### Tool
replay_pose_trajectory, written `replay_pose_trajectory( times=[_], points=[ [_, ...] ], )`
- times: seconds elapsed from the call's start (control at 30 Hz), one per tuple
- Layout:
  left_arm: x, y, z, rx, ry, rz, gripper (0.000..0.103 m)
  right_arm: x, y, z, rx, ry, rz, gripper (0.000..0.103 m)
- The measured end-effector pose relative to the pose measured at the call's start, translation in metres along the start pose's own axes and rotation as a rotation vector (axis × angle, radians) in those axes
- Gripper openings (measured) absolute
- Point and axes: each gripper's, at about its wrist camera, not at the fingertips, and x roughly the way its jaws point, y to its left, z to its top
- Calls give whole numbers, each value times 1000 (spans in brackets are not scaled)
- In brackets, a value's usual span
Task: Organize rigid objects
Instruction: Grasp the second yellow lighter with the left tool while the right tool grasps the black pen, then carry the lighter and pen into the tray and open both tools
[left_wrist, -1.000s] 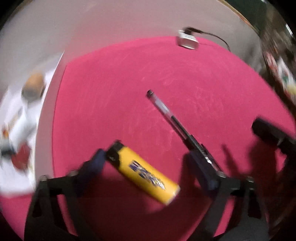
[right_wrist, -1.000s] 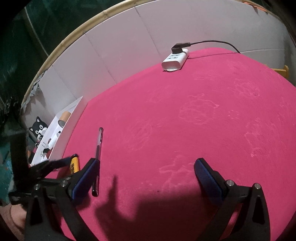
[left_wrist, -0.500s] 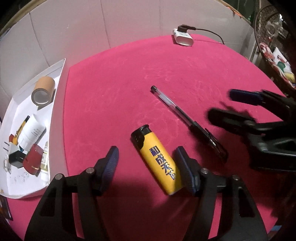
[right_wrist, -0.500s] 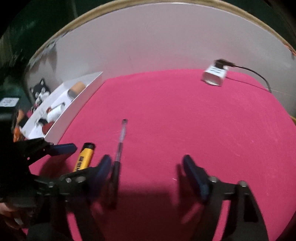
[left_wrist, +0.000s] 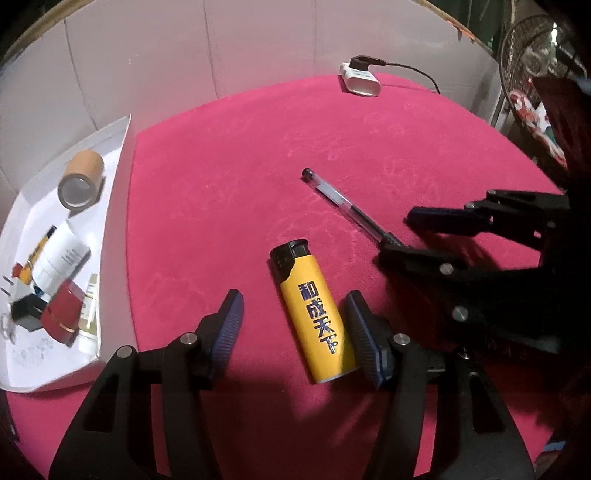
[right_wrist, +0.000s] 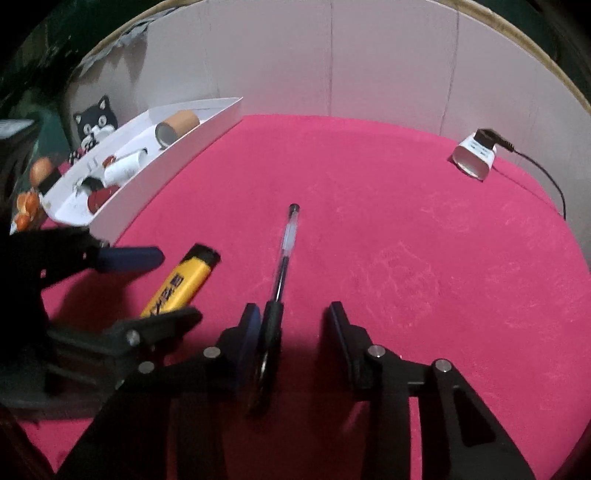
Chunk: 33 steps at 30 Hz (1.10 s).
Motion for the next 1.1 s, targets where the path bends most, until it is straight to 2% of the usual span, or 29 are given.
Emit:
replay_pose_trajectory(
  times=[0.03,0.1,0.13,0.2,0.3,0.4,0.53,0.8,1.1],
  points=[
    [-1,-1,-1,7,-2,-6,51,0,1,-1,-15,2,-7,34],
    [-5,-5,-4,34,-12,-20,23,-2,5,-1,-45,5,-1,17],
    [-6,-8,-5,45,-16,-18,24,-4,7,-2,-58,6,-1,10],
    [-8,-11,-8,61,-23,-19,24,-6,7,-4,-57,1,-3,10],
    [-13,-8,-9,38,-36,-34,23,-14,-6,-8,33,-28,25,10],
    [-26,-5,-7,18,-79,-26,23,-35,-23,-10,138,-93,52,10],
    [-52,-3,1,12,-167,9,23,-71,-30,-5,189,-202,66,10],
    [-103,26,10,-69,-300,94,23,-114,-11,24,169,-339,86,10],
    [-150,73,-2,-200,-390,220,23,-133,30,53,84,-437,136,10]
  ],
)
